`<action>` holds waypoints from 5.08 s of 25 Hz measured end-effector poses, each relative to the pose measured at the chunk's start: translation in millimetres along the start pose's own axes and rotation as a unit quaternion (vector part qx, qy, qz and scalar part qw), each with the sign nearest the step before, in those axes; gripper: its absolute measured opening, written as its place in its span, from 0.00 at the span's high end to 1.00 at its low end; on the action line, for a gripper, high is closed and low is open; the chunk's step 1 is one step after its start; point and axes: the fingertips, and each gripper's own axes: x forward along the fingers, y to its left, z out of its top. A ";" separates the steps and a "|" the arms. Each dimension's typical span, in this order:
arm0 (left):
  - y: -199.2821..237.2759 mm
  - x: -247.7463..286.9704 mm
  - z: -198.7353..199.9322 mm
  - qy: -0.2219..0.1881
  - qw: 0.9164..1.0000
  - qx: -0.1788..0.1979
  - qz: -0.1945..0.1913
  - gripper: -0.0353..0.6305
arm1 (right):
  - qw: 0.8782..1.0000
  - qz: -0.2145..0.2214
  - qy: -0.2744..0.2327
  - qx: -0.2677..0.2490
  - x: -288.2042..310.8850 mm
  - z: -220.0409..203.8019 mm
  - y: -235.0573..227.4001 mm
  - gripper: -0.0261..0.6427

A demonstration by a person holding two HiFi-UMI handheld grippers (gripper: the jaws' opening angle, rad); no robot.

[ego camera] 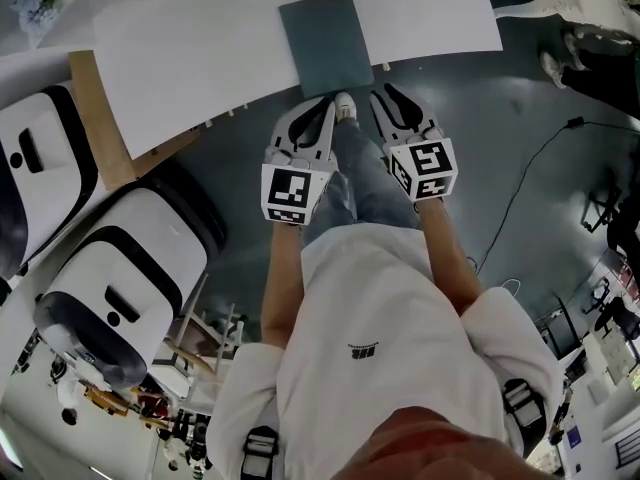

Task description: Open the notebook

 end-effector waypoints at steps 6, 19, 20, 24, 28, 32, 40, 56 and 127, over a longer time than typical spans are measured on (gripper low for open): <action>5.6 17.7 -10.6 0.010 1.000 0.004 -0.005 0.95 | 1.000 0.001 0.012 0.008 17.9 -14.4 -10.9 0.83; 6.2 39.0 -43.2 0.034 0.999 -0.004 -0.016 0.95 | 0.997 0.012 0.035 0.065 57.1 -50.9 -23.3 0.75; 6.8 39.6 -45.2 0.036 0.999 -0.005 -0.015 0.95 | 0.997 0.013 0.039 0.068 60.0 -53.5 -23.3 0.75; 10.2 40.4 -52.4 0.042 0.999 -0.008 -0.013 0.95 | 0.995 0.010 0.053 0.084 68.7 -65.1 -22.7 0.74; 14.0 41.0 -55.8 0.045 0.999 -0.007 -0.010 0.95 | 0.993 0.008 0.061 0.097 73.5 -74.2 -23.2 0.74; 17.3 43.0 -57.7 0.046 0.999 -0.009 -0.010 0.95 | 0.991 0.006 0.060 0.118 76.3 -78.5 -26.9 0.75; 16.8 44.0 -60.4 0.047 0.999 -0.009 -0.011 0.95 | 0.988 0.007 0.041 0.148 70.4 -70.2 -26.7 0.86; 10.3 33.2 -51.2 0.034 0.999 -0.005 -0.008 0.95 | 0.990 0.015 -0.002 0.137 52.0 -42.8 -15.0 0.95; 96.8 -84.3 -35.1 -0.042 0.984 -0.069 0.160 0.95 | 0.982 0.185 -0.034 -0.032 60.4 46.4 153.3 0.96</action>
